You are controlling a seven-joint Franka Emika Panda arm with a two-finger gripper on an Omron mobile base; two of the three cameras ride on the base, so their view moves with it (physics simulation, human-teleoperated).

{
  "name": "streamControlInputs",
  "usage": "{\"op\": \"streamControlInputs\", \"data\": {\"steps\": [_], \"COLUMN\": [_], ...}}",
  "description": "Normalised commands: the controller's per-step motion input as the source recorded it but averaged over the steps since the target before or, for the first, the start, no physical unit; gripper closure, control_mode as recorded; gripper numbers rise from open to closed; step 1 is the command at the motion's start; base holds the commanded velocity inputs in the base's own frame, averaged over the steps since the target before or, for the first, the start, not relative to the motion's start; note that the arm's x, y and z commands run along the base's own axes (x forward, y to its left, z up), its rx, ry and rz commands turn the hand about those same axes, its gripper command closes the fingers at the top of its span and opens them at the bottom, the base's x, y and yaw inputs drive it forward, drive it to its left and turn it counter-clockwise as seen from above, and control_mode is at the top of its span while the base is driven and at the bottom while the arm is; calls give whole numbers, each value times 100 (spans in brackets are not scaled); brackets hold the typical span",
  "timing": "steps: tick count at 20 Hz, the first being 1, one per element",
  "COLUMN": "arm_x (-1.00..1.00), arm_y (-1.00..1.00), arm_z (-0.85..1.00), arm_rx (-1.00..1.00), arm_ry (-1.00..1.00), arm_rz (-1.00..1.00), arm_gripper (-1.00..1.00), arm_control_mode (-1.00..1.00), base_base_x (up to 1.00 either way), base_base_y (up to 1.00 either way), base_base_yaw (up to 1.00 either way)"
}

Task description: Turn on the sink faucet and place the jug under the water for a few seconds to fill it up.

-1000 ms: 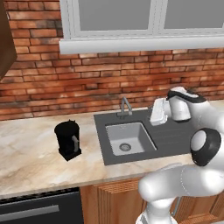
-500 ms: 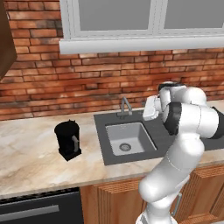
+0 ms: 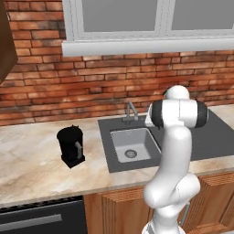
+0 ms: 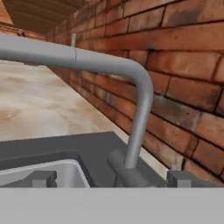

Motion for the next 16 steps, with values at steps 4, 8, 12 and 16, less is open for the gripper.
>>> {"op": "streamControlInputs", "data": {"steps": [4, 8, 12, 16], "arm_x": [70, 63, 58, 55], "arm_y": [4, 5, 0, 0], "arm_z": [-26, -26, -14, -16], "arm_rx": [10, 11, 13, 11], "arm_ry": [0, 0, 0, 0], "arm_rz": [0, 1, 2, 1], "arm_gripper": [-100, -100, -100, -100], "arm_control_mode": [-100, -100, -100, -100], "base_base_x": [0, 0, 0, 0], "base_base_y": [0, 0, 0, 0], "base_base_yaw": [0, 0, 0, 0]}}
